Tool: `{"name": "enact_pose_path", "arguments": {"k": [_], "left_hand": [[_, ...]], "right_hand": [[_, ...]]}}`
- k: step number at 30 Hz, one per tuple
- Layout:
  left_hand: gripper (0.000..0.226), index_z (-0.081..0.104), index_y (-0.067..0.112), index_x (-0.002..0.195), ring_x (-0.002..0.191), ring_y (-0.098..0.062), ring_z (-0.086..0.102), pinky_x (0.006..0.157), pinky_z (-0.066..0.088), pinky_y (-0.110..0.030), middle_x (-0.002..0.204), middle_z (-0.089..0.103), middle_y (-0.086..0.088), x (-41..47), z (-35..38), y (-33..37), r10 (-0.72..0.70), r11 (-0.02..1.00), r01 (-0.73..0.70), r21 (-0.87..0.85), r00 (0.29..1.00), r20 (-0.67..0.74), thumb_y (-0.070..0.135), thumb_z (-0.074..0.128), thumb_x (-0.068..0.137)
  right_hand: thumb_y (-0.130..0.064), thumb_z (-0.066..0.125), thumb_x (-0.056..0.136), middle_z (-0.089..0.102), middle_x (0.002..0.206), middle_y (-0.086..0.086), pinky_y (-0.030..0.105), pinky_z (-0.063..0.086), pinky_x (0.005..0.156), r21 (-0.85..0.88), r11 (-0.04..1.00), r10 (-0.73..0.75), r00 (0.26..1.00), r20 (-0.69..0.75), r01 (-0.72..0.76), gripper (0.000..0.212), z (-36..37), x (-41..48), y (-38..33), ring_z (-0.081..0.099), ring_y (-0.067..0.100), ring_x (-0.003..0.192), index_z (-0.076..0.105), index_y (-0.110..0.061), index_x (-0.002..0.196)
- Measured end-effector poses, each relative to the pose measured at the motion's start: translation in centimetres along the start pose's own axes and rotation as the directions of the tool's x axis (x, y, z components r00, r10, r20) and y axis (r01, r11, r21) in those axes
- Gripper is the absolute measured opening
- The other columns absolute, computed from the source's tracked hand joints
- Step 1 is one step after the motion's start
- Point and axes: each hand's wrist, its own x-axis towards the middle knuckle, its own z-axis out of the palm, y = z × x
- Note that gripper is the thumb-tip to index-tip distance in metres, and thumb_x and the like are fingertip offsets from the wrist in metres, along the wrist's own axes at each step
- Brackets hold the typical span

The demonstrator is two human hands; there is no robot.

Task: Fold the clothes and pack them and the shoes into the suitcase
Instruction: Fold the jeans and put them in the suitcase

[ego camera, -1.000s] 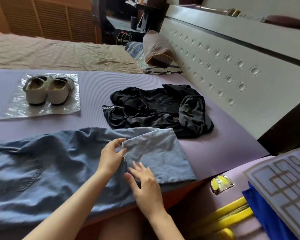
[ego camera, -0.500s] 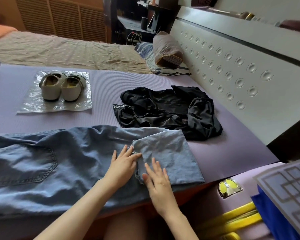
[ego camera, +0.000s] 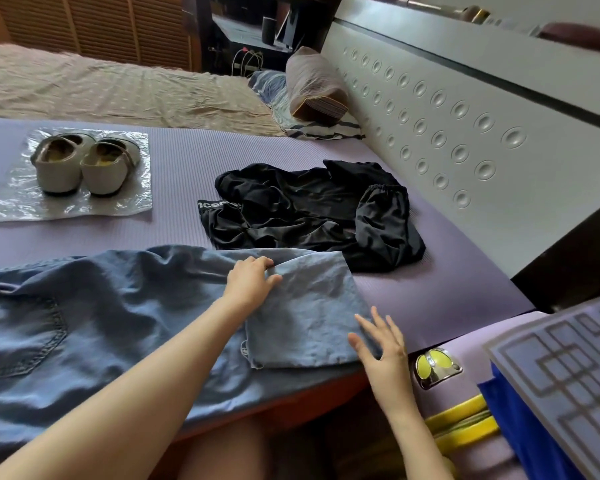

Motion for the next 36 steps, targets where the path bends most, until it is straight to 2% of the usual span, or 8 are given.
{"name": "enact_pose_path", "arguments": {"k": [6, 12, 15, 18, 23, 26, 32, 36], "left_hand": [[0.036, 0.058, 0.015, 0.117, 0.117, -0.029, 0.048, 0.098, 0.039, -0.041, 0.121, 0.057, -0.009, 1.9, 1.2, 1.7, -0.055, 0.993, 0.057, -0.107, 0.998, 0.021, 0.036, 0.062, 0.087], [0.017, 0.060, 0.020, 0.099, 0.104, -0.028, 0.054, 0.094, 0.042, -0.043, 0.110, 0.056, -0.005, 1.8, 2.4, 2.9, -0.046, 0.947, 0.026, -0.321, 0.997, -0.055, 0.030, 0.064, 0.085], [0.025, 0.057, 0.019, 0.111, 0.112, -0.028, 0.048, 0.095, 0.036, -0.038, 0.117, 0.054, -0.004, 1.3, 2.9, 2.8, -0.036, 0.988, 0.022, -0.152, 0.995, -0.091, 0.029, 0.061, 0.089], [0.047, 0.049, 0.017, 0.130, 0.123, -0.026, 0.038, 0.103, 0.024, -0.034, 0.128, 0.049, -0.005, -0.1, 3.0, 2.2, 0.092, 0.996, -0.088, 0.030, 0.977, -0.194, 0.026, 0.063, 0.087], [0.049, 0.056, 0.017, 0.130, 0.125, -0.026, 0.051, 0.106, 0.030, -0.040, 0.132, 0.057, -0.006, -4.4, 4.0, -0.7, 0.435, 0.874, -0.385, 0.297, 0.892, -0.125, 0.039, 0.047, 0.087], [0.063, 0.053, 0.023, 0.133, 0.130, -0.022, 0.043, 0.105, 0.026, -0.042, 0.138, 0.052, -0.004, -6.6, 4.6, -2.9, 0.341, 0.854, -0.333, 0.399, 0.938, 0.053, 0.054, 0.011, 0.098], [0.108, -0.002, 0.026, 0.148, 0.138, -0.020, -0.024, 0.112, -0.020, -0.039, 0.148, -0.020, -0.001, -7.2, 3.0, -1.8, 0.270, 0.900, -0.286, 0.330, 0.958, 0.093, 0.077, -0.034, 0.058], [0.091, -0.006, 0.032, 0.144, 0.138, -0.020, -0.023, 0.112, -0.018, -0.038, 0.154, -0.013, 0.000, -7.9, 3.5, -2.9, 0.250, 0.910, -0.251, 0.331, 0.967, 0.044, 0.080, -0.020, 0.068]], "right_hand": [[-0.021, 0.075, 0.080, 0.063, 0.102, 0.001, 0.030, 0.046, 0.087, 0.102, 0.977, 0.205, 0.960, -0.191, -0.188, 0.031, 0.4, 1.4, -0.2, 0.054, 0.020, 0.099, 0.066, -0.015, 0.109], [0.000, 0.067, 0.083, 0.068, 0.086, 0.003, 0.011, 0.048, 0.071, 0.283, 0.948, 0.246, 0.899, -0.363, -0.145, 0.018, 0.1, 2.3, 0.4, 0.064, 0.021, 0.083, 0.068, -0.013, 0.095], [-0.002, 0.065, 0.084, 0.068, 0.095, 0.004, 0.032, 0.048, 0.086, 0.108, 0.978, 0.205, 0.913, -0.352, -0.178, 0.022, 0.9, 1.9, 1.2, 0.058, 0.024, 0.092, 0.069, -0.014, 0.103], [-0.013, 0.065, 0.086, 0.062, 0.121, 0.009, 0.033, 0.036, 0.095, -0.194, 0.981, -0.079, 0.911, -0.404, -0.001, 0.034, 1.7, 1.1, 0.7, 0.048, 0.026, 0.109, 0.064, -0.012, 0.120], [-0.066, 0.017, 0.088, 0.001, 0.158, -0.009, 0.025, -0.004, 0.118, -0.293, 0.936, -0.186, 0.981, 0.064, 0.196, 0.071, 2.9, 1.2, -1.5, -0.005, 0.010, 0.146, 0.012, -0.031, 0.150], [-0.075, -0.011, 0.074, -0.016, 0.157, -0.006, 0.036, -0.011, 0.118, -0.515, 0.838, -0.045, 0.964, 0.261, 0.178, 0.083, 3.8, 1.1, -1.3, -0.022, 0.013, 0.143, -0.014, -0.033, 0.145], [-0.069, 0.009, 0.088, -0.020, 0.155, -0.007, 0.032, -0.014, 0.116, -0.444, 0.871, -0.097, 0.959, 0.266, 0.212, 0.078, 3.2, 7.4, -4.4, -0.024, 0.011, 0.142, -0.011, -0.027, 0.150], [-0.058, 0.015, 0.096, -0.020, 0.157, -0.002, 0.038, -0.007, 0.119, -0.573, 0.798, 0.068, 0.916, 0.396, 0.189, 0.070, 5.2, 10.6, -3.1, -0.018, 0.015, 0.144, -0.014, -0.023, 0.149]]}}
